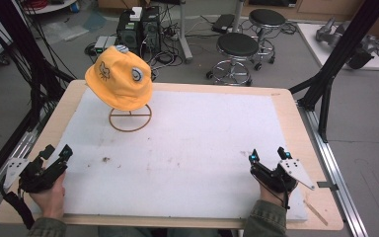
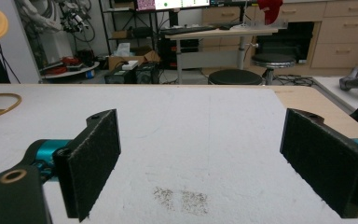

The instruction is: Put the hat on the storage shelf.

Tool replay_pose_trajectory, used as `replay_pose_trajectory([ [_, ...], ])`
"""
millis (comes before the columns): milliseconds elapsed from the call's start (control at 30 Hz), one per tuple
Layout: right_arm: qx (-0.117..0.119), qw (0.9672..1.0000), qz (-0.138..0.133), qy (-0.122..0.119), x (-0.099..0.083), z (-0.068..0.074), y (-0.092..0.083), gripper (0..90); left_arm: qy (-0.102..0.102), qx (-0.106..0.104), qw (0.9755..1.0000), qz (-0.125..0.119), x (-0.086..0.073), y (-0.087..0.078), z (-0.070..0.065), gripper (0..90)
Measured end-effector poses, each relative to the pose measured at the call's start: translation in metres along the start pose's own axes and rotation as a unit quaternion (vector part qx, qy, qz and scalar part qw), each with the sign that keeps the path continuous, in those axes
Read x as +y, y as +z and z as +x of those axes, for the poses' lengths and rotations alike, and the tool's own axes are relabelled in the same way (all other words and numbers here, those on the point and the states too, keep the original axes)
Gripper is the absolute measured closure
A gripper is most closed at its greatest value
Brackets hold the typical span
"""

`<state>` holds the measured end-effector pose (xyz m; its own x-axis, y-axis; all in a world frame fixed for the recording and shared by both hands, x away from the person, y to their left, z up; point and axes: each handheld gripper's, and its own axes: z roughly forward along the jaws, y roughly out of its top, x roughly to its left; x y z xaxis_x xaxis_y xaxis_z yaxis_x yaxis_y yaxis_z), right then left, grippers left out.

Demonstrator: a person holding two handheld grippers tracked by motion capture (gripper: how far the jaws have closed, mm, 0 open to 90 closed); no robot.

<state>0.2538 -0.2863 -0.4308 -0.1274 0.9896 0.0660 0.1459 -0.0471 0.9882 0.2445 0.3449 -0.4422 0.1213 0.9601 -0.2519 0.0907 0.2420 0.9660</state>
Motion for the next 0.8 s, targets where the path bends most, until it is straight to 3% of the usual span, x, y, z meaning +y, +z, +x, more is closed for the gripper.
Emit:
replay_pose_trajectory([
  [200, 0.01, 0.9999, -0.002, 0.004, 0.0002, 0.0003, 0.0002, 11.0, -0.01, -0.002, 0.9999, 0.011, -0.0039, -0.0057, -0.0007, 34.2],
  [433, 0.016, 0.9998, -0.008, 0.003, 0.0007, -0.0008, -0.0005, 11.0, -0.004, 0.0, 0.9999, 0.015, -0.004, -0.0073, -0.0018, 34.2],
  [533, 0.032, 0.9995, -0.005, -0.003, 0.0002, -0.0005, 0.0011, 11.0, -0.006, 0.0, 0.9997, 0.022, -0.0049, -0.0069, -0.002, 34.2],
  [800, 0.047, 0.9987, -0.004, -0.018, 0.0, 0.0027, 0.0037, 11.0, -0.007, -0.01, 0.9992, 0.038, -0.0062, -0.006, -0.0028, 33.7],
])
